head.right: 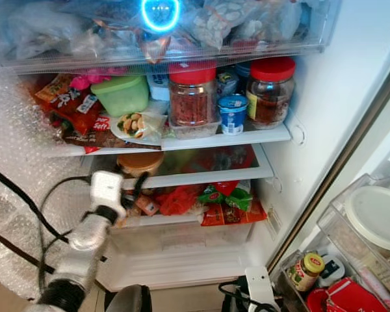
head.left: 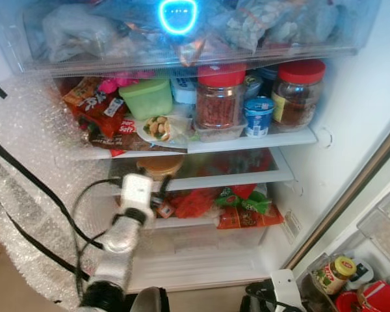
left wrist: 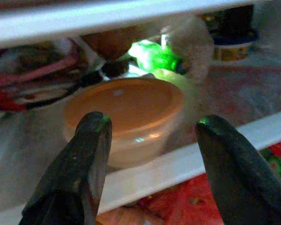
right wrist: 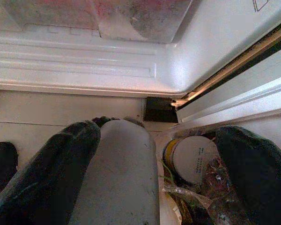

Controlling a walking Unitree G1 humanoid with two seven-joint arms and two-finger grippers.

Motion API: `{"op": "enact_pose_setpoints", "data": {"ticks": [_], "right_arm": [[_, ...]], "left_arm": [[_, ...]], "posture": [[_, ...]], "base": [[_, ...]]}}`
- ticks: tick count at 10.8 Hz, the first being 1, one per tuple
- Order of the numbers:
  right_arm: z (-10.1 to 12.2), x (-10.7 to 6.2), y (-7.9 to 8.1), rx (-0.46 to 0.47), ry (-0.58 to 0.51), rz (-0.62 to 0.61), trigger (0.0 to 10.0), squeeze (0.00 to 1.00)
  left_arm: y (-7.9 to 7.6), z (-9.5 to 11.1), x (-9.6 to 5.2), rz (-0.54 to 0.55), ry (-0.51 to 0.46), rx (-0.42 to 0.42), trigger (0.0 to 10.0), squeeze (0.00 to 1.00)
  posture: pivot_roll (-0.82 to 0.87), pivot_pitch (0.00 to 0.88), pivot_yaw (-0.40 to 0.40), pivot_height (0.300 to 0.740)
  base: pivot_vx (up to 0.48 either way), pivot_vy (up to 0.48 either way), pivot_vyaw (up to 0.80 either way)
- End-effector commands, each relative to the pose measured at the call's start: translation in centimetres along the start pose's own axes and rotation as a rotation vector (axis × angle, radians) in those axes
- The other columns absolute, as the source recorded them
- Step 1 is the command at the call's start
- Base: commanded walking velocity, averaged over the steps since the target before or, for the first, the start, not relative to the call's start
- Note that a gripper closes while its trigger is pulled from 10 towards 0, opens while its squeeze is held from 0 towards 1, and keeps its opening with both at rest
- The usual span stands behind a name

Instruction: Restocking fridge

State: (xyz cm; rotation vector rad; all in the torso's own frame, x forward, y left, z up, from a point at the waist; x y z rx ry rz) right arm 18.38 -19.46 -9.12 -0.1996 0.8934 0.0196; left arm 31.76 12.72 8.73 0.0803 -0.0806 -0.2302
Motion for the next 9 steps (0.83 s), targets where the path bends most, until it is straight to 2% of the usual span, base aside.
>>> {"op": "enact_pose_setpoints", "data": {"ticks": [1,3,6,9], "right_arm": [[-0.8,-0.2,0.1,0.000,0.028,0.002,10.0,0.00],[-0.8,-0.2,0.1,-0.002,0.030,0.005,10.0,0.00],[-0.7,-0.1,0.0,-0.003,0.029,0.003,10.0,0.00],[-0.6,-0.1,0.0,-0.005,0.028,0.005,10.0,0.00]], "left_arm": [[-0.1,-0.1,-0.4,-0.005,0.012,0.026,10.0,0.00],[-0.1,0.0,-0.8,0.005,0.010,0.041,10.0,0.00],[0.9,0.0,-1.4,0.034,0.028,0.056,10.0,0.00],[1.7,-0.1,-1.9,0.056,0.043,0.061,10.0,0.00]], "posture": [[-0.01,0.000,0.042,0.629],[-0.01,0.000,0.041,0.629],[0.00,0.000,0.033,0.629],[0.00,0.000,0.027,0.629]], "base": [[0.000,0.000,0.00],[0.000,0.000,0.00],[0.000,0.000,0.00],[-0.280,0.000,0.00]]}}
Point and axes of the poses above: a point about 5 cm out from each wrist's last joint towards the gripper, its own x axis pointing out of the wrist towards the gripper, its own z axis along the axis of the wrist's last joint, y = z × x, the point moved 1 cm from there along x, pointing out of the wrist towards the gripper, and after that the axes turned 2 degrees about -x, right-handed, at the moved point
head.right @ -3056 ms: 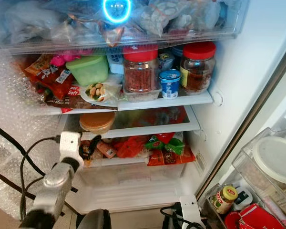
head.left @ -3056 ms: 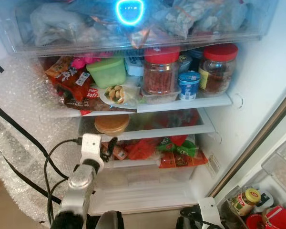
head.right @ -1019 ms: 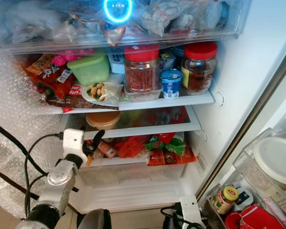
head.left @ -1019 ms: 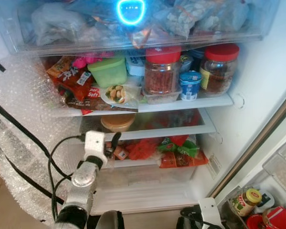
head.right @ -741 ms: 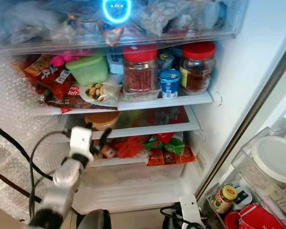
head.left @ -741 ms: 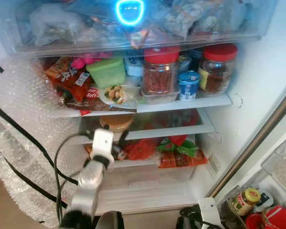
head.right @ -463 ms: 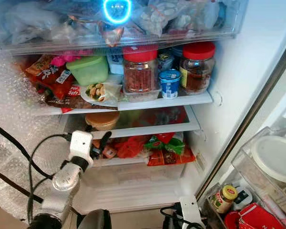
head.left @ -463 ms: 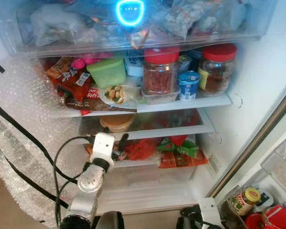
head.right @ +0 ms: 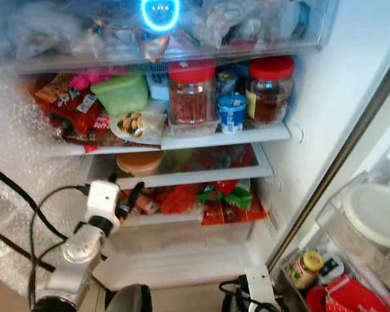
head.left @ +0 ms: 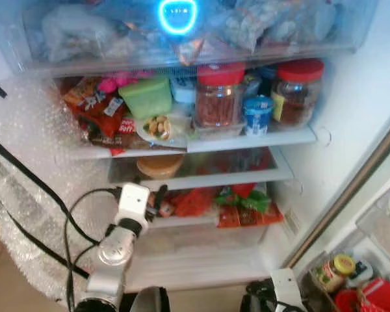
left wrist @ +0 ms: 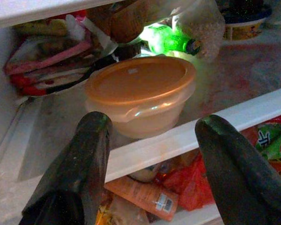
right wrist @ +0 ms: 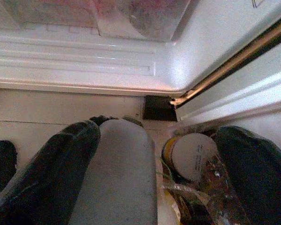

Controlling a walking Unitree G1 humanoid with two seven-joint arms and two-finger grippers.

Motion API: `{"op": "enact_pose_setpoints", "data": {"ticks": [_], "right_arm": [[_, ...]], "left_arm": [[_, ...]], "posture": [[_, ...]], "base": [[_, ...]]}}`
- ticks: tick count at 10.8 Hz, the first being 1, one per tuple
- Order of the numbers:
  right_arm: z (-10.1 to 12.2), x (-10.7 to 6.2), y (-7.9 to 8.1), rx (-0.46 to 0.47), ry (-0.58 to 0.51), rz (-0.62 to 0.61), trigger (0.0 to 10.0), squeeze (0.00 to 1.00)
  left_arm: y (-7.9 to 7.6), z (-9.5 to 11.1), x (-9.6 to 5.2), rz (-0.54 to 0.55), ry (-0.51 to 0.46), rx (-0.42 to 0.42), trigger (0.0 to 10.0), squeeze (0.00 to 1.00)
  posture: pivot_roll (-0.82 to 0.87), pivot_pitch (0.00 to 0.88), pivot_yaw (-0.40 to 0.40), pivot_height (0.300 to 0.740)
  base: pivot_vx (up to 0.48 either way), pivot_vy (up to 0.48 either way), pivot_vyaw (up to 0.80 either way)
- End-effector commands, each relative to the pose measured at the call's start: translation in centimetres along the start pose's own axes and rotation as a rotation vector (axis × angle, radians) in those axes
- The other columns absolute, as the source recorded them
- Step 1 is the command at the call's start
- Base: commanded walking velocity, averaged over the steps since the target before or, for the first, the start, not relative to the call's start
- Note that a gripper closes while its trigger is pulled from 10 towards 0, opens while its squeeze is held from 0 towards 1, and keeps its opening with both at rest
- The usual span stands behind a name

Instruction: Restocking fridge

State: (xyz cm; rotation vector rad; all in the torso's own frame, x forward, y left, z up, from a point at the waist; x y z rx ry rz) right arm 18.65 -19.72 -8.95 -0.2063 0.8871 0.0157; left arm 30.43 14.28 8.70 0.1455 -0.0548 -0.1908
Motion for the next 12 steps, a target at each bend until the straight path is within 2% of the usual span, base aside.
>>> {"op": "enact_pose_setpoints", "data": {"ticks": [1,3,10,12], "right_arm": [[-0.9,-0.2,0.3,-0.001,0.033,0.011,10.0,0.00],[-0.8,-0.2,0.3,0.001,0.031,0.011,10.0,0.00],[-0.8,-0.2,0.3,0.002,0.033,0.011,10.0,0.00],[-0.8,-0.2,0.3,0.000,0.033,0.012,10.0,0.00]], "left_arm": [[0.7,-0.1,-0.1,0.024,0.012,0.003,10.0,0.00],[0.8,-0.5,-0.3,0.040,0.024,-0.034,10.0,0.00],[1.1,-1.1,-0.9,0.052,0.054,-0.040,10.0,0.00],[2.0,-3.2,-1.8,0.121,0.152,-0.084,10.0,0.00]], "posture": [[0.00,0.000,0.030,0.629],[0.00,0.000,0.029,0.629],[0.01,0.000,0.028,0.629],[0.01,0.000,0.028,0.629]], "base": [[-0.296,0.000,0.00],[-0.321,0.000,0.00],[-0.343,0.000,0.00],[-0.163,0.000,0.00]]}}
Point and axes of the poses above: a point about 5 cm out from each wrist's last joint towards the gripper, its own x axis pointing out of the wrist towards the gripper, its own z axis along the axis of the wrist's last joint, y = z × x, the point moved 1 cm from there along x, pointing out of the wrist towards the gripper, and after that the axes turned 2 degrees about -x, right-handed, at the moved point
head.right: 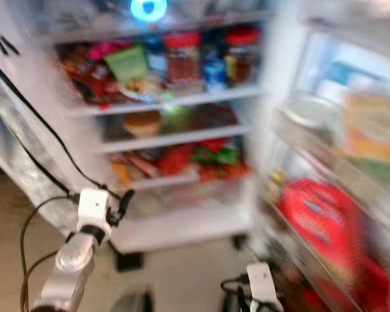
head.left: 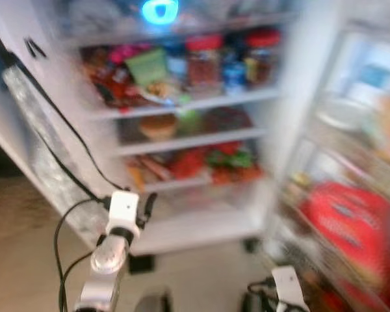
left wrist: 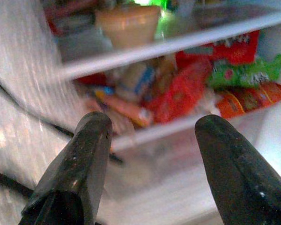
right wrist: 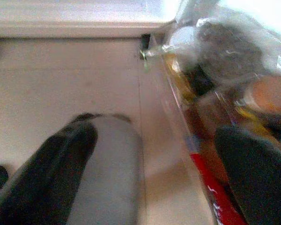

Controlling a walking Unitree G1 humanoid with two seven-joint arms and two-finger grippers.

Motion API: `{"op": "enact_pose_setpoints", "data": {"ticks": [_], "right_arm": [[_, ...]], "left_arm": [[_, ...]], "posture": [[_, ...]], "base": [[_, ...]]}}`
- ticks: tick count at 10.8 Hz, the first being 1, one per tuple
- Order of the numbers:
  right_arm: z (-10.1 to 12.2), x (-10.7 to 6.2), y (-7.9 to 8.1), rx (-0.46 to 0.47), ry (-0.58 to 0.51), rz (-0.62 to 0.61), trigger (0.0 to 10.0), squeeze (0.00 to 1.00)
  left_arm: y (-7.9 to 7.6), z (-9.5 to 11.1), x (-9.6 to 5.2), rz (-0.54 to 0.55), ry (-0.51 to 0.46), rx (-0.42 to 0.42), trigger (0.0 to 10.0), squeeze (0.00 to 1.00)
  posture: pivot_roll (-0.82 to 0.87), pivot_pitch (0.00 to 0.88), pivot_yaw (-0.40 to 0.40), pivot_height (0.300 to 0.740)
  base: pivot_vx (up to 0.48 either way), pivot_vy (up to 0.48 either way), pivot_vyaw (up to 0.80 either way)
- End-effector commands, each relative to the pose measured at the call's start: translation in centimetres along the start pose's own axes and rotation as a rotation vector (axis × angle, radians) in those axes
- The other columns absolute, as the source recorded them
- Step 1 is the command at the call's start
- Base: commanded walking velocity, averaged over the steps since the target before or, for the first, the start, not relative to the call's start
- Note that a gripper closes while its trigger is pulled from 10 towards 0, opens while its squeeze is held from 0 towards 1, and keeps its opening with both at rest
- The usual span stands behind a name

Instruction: Restocking fridge

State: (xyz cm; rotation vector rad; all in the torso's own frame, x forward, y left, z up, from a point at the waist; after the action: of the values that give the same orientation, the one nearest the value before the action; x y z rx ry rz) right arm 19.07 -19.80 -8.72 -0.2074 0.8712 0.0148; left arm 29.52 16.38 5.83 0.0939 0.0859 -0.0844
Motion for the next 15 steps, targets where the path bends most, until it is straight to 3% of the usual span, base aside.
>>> {"op": "enact_pose_setpoints", "data": {"ticks": [1,3,5,8,11,15], "right_arm": [[-1.2,-0.3,0.5,0.001,0.048,0.016,10.0,0.00],[-1.2,-0.3,0.5,0.001,0.049,0.016,10.0,0.00],[-1.3,-0.3,0.5,-0.004,0.050,0.019,10.0,0.00],[-1.4,-0.3,0.6,-0.005,0.051,0.023,10.0,0.00],[-1.5,-0.3,0.7,-0.002,0.052,0.025,10.0,0.00],[-1.4,-0.3,0.7,0.004,0.047,0.022,10.0,0.00]], "left_arm": [[1.9,-2.8,-1.0,0.068,0.127,0.002,10.0,0.00],[3.7,-7.4,-3.4,0.140,0.326,-0.016,10.0,0.00],[5.9,-11.6,-6.9,0.264,0.542,-0.021,10.0,0.00],[5.8,-14.7,-9.9,0.263,0.719,-0.004,10.0,0.00],[5.5,-15.3,-10.7,0.270,0.746,-0.011,10.0,0.00],[5.2,-15.3,-10.5,0.258,0.751,-0.012,10.0,0.00]], "posture": [[0.01,0.000,0.029,0.629],[0.01,0.000,0.029,0.629],[0.01,0.000,0.026,0.629],[0.01,0.000,0.032,0.629],[0.01,0.000,0.035,0.629],[0.01,0.000,0.039,0.629]], "base": [[0.000,0.000,0.00],[0.000,0.000,0.00],[0.000,0.000,0.00],[0.000,0.089,0.00],[0.000,0.264,0.00],[0.000,0.262,0.00]]}}
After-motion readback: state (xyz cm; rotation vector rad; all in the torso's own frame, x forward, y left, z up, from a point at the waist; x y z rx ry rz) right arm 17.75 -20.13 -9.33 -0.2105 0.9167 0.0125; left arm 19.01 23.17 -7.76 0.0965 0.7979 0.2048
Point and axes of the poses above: a point about 5 cm out from each wrist's last joint towards the gripper, its own x axis pointing out of the wrist towards the gripper, its own z axis along the axis of the wrist's last joint, y = z × x, the point moved 1 cm from there along x, pointing out of the wrist towards the gripper, and after that the axes turned 2 degrees about -x, right-handed, at the moved point
